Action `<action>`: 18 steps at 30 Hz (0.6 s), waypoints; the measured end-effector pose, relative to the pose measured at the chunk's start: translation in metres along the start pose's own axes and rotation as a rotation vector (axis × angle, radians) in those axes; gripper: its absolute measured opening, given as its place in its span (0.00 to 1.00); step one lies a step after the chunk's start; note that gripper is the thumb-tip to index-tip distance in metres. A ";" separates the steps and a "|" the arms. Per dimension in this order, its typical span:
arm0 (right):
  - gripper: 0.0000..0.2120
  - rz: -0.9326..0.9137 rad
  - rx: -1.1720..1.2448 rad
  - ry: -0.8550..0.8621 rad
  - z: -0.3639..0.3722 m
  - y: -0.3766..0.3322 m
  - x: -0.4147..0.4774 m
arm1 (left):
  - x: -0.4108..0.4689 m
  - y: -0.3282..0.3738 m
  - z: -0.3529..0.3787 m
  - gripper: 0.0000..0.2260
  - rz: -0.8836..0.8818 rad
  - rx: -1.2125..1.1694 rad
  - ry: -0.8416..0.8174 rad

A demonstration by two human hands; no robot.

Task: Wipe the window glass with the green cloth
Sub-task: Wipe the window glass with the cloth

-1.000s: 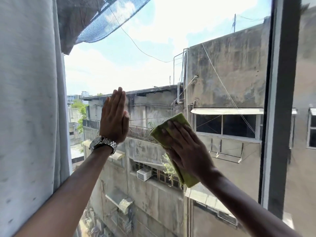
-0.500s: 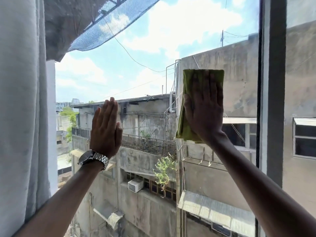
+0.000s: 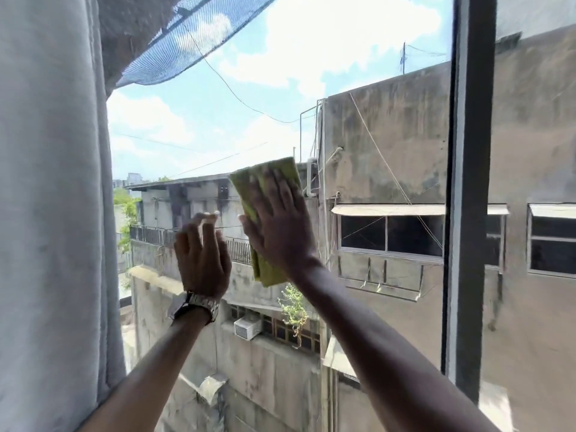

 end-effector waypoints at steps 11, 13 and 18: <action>0.23 0.417 0.444 -0.587 -0.072 -0.002 -0.096 | -0.151 0.115 -0.050 0.31 -0.858 -0.730 -0.641; 0.19 0.412 0.271 -0.570 -0.079 0.004 -0.108 | -0.168 0.122 -0.047 0.22 -0.873 -0.702 -0.811; 0.06 0.492 0.111 -0.815 -0.070 0.032 -0.217 | -0.259 0.121 -0.077 0.14 -0.828 -0.897 -1.257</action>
Point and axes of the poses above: each hand's wrist, its own x-axis towards the middle knuckle, its own z-axis out of the palm, y = z × x, the point moved 2 cm from there along x, towards the middle knuckle, and after that the axes turned 8 degrees about x, right-handed, at the moved point
